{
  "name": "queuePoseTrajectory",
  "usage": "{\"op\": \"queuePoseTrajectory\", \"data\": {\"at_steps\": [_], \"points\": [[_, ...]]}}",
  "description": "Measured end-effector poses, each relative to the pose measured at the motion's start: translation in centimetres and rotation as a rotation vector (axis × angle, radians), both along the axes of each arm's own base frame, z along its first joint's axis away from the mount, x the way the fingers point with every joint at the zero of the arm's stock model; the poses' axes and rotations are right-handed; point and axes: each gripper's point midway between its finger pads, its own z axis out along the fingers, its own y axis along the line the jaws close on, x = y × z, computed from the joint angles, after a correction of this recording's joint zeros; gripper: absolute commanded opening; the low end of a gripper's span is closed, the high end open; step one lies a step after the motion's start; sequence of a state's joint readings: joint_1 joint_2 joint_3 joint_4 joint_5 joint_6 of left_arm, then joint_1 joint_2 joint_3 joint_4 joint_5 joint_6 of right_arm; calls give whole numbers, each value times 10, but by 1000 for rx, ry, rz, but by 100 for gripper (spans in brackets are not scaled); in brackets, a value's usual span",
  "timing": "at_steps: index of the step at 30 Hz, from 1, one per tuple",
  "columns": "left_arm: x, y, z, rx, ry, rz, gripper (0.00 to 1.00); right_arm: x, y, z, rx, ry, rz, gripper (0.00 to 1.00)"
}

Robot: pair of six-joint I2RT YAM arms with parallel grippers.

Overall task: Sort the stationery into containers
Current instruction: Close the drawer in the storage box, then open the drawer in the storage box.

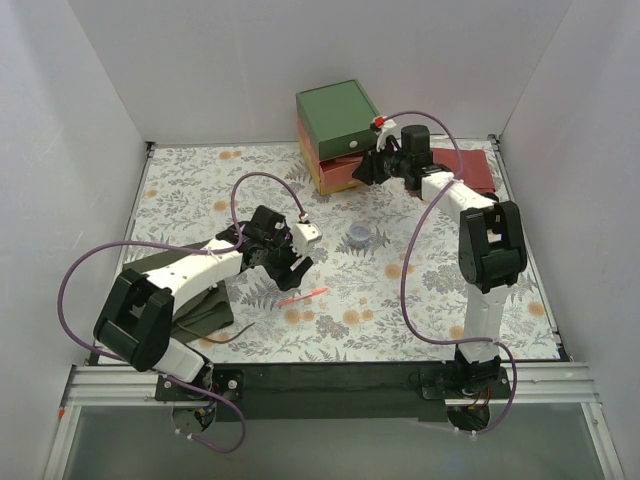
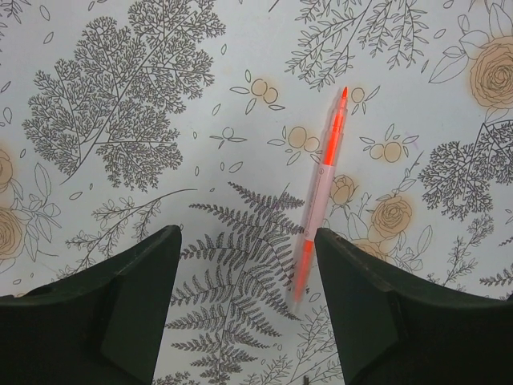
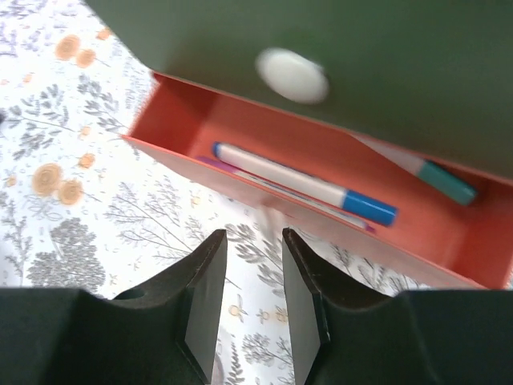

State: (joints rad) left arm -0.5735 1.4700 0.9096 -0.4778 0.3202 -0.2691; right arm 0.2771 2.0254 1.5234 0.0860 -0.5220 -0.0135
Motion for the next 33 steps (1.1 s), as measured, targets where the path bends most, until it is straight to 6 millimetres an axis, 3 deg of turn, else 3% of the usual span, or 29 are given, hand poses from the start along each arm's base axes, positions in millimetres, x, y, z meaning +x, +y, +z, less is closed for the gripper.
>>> {"op": "queuePoseTrajectory", "data": {"at_steps": [4, 9, 12, 19, 27, 33], "points": [[2, -1, -2, -1, -1, 0, 68, -9, 15, 14, 4, -39, 47, 42], [3, -2, -4, 1, 0, 0, 68, -13, 24, 16, 2, -49, 70, 37], [2, -1, -4, 1, 2, 1, 68, -11, 24, 19, -3, -68, 75, 37], [-1, 1, -8, 7, 11, 0, 68, -2, 28, 43, 10, -124, 78, 25], [1, -1, -7, 1, 3, 1, 68, 9, 40, 70, 29, -195, 78, 25], [2, -1, -7, -2, 1, 4, 68, 20, 47, 59, 16, -190, 65, 24]]}}
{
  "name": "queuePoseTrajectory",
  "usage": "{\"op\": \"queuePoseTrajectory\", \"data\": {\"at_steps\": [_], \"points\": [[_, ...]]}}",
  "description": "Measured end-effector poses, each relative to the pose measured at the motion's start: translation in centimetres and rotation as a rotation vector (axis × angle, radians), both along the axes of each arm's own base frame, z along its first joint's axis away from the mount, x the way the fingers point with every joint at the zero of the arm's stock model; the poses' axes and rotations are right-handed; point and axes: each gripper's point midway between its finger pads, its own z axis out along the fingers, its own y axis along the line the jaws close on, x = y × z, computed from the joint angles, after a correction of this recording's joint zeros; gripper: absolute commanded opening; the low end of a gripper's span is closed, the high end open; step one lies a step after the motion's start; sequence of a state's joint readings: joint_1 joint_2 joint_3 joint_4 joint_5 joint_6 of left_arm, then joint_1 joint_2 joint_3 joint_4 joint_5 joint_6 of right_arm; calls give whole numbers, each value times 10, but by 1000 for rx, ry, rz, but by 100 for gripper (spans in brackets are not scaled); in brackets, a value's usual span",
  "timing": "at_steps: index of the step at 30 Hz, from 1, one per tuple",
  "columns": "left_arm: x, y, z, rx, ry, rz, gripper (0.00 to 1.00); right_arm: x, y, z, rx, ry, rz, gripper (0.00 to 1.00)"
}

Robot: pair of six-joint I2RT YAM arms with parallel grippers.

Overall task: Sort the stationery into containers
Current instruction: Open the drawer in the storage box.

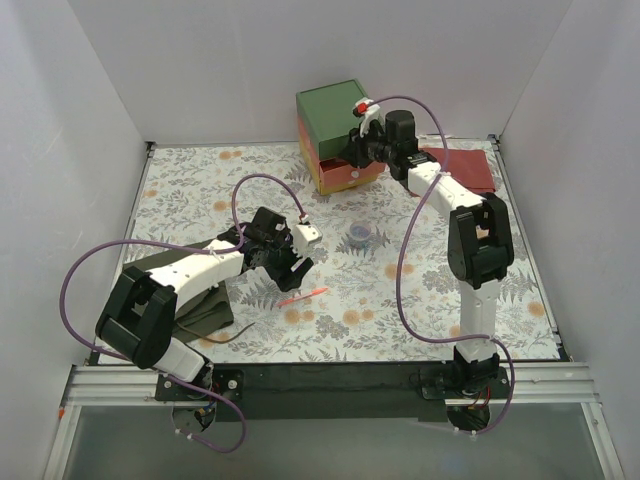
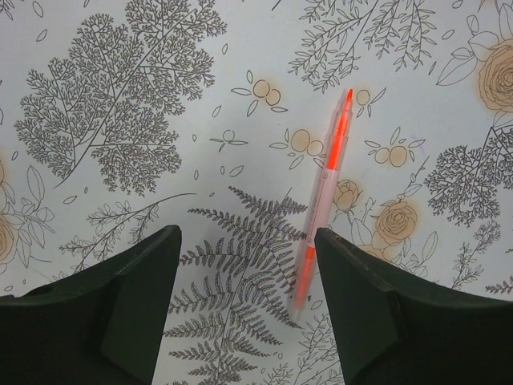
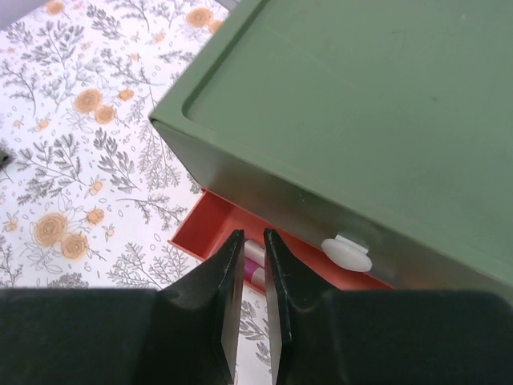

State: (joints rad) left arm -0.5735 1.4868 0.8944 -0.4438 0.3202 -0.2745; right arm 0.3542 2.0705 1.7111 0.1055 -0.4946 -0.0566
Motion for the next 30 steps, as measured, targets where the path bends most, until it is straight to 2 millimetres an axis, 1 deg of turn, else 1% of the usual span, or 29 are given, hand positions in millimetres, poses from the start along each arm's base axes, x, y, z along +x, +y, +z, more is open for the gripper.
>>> {"op": "queuePoseTrajectory", "data": {"at_steps": [4, 12, 17, 25, 30], "points": [[0, 0, 0, -1, 1, 2, 68, 1, -2, -17, -25, 39, -15, 23], [-1, 0, -1, -2, 4, 5, 68, 3, -8, -25, -66, 43, -44, 23], [-2, 0, -4, -5, 4, 8, 68, 0, -13, -35, -110, 63, -51, 23], [-2, 0, -6, -12, -2, 10, 68, -3, -17, -37, -149, 47, -44, 23], [0, -1, -6, -24, -18, 9, 68, -17, -24, -38, -178, 61, -42, 23]]}}
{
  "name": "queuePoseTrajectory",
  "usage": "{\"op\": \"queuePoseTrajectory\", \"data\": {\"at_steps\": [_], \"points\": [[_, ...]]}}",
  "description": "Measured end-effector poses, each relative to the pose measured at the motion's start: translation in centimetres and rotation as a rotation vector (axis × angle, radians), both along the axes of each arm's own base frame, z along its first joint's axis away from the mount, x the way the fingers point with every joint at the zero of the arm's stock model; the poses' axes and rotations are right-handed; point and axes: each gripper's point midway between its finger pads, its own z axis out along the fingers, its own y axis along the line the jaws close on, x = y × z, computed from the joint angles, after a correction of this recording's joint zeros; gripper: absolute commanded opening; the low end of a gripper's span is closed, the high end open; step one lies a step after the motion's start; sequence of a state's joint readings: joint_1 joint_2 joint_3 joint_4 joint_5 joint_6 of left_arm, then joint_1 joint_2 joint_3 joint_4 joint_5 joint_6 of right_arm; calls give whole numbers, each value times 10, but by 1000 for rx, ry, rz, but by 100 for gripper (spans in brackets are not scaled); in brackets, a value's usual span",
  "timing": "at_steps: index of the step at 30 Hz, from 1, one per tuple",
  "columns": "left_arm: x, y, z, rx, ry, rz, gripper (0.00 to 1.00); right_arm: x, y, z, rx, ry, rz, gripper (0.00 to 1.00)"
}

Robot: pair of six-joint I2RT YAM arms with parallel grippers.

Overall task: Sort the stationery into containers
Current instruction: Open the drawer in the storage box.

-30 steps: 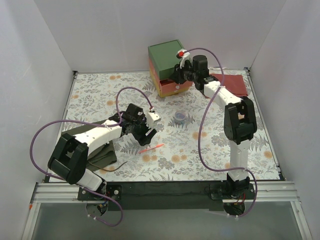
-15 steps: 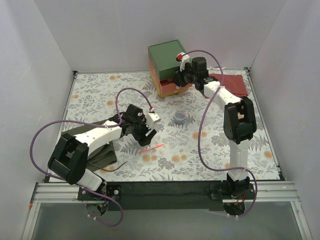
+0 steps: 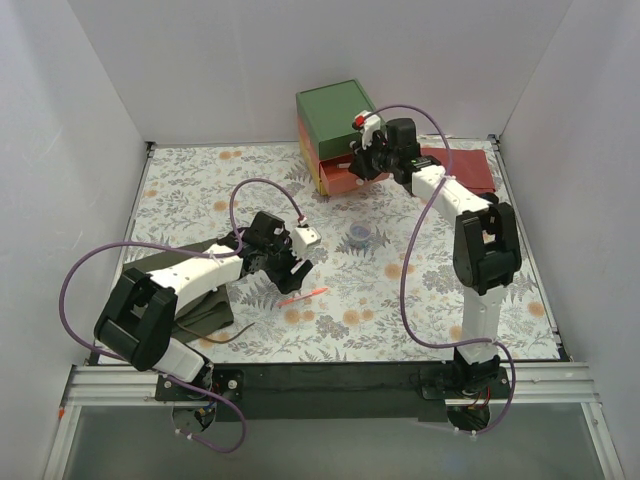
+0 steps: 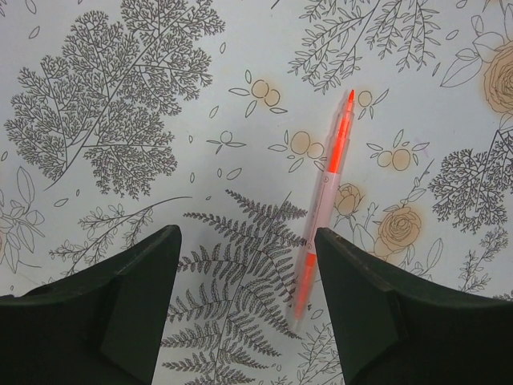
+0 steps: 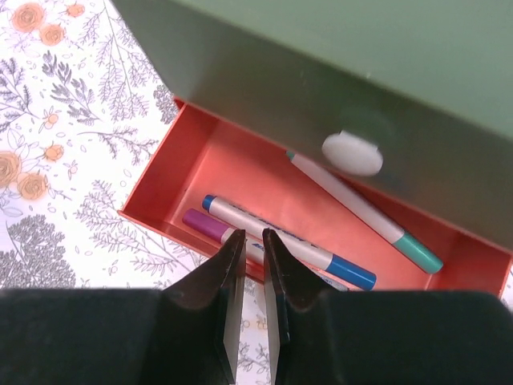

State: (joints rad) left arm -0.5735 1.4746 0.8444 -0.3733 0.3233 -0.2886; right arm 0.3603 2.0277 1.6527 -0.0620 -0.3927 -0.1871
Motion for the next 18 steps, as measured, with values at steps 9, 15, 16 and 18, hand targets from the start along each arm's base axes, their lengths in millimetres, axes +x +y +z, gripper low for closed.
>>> {"op": "queuePoseTrajectory", "data": {"at_steps": [9, 15, 16, 18], "points": [[-2, 0, -3, -7, 2, -1, 68, -28, -12, -2, -29, 31, 3, 23], [1, -2, -2, -14, -9, -1, 70, -40, -17, -3, -42, 41, 4, 26], [1, -2, -2, -15, -11, -1, 72, -40, -18, -3, -42, 42, 4, 33], [1, -2, -2, -16, -12, -1, 77, -40, -18, -2, -43, 41, 2, 40]]}}
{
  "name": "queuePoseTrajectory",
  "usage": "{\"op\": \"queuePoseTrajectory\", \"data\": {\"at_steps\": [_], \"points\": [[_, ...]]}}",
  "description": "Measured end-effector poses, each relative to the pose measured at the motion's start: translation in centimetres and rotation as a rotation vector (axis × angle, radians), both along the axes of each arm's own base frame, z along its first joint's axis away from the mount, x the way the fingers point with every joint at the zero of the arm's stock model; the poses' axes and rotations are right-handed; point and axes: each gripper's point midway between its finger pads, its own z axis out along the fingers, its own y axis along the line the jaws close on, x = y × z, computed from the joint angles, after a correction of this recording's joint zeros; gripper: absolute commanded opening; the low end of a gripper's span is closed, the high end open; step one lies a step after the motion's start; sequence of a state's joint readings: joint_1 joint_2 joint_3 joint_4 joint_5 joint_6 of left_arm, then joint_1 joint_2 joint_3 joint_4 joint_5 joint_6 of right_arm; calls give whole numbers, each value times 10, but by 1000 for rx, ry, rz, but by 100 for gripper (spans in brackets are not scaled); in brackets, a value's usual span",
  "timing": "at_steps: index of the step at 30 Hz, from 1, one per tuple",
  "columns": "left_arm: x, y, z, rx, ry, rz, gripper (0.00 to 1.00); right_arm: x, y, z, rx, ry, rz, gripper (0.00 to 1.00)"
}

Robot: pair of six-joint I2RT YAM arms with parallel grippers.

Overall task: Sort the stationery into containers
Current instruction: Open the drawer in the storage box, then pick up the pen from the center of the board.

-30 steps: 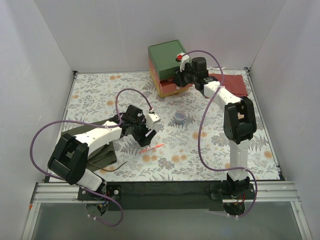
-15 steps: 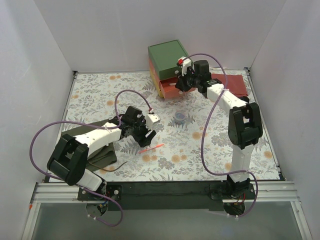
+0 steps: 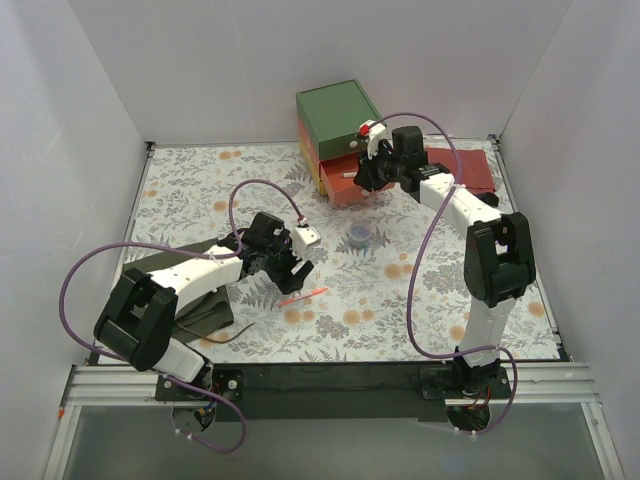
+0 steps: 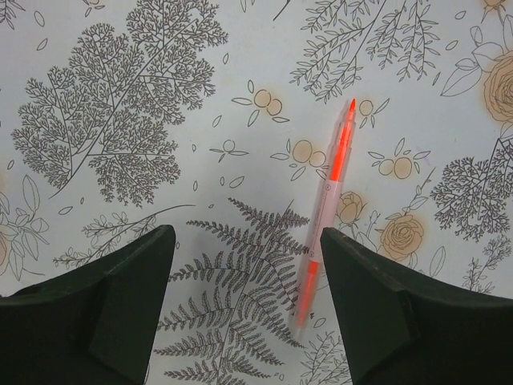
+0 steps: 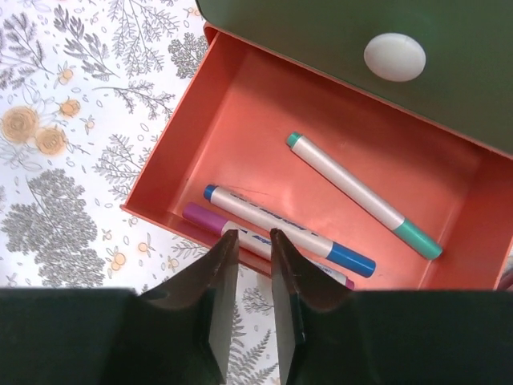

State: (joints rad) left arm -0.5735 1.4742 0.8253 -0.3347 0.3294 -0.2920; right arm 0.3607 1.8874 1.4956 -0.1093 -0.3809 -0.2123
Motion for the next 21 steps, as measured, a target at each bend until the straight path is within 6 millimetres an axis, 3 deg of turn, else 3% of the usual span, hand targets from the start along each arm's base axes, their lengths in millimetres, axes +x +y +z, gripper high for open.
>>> {"op": "queuePoseTrajectory", "data": {"at_steps": [6, 11, 15, 18, 21], "points": [[-5, 2, 4, -8, -31, -35, 79, 2, 3, 16, 17, -21, 9, 49], [-17, 4, 8, -20, -44, -101, 73, -9, 3, 64, 49, -117, 45, 52], [-21, 3, 4, -19, -32, -131, 59, -42, -10, 99, 55, -209, 63, 54], [-26, 2, -6, -11, 4, -155, 54, -60, -20, 106, 56, -230, 54, 54], [-31, 1, -13, -10, 38, -178, 52, -67, -31, 97, 50, -213, 26, 54]]}}
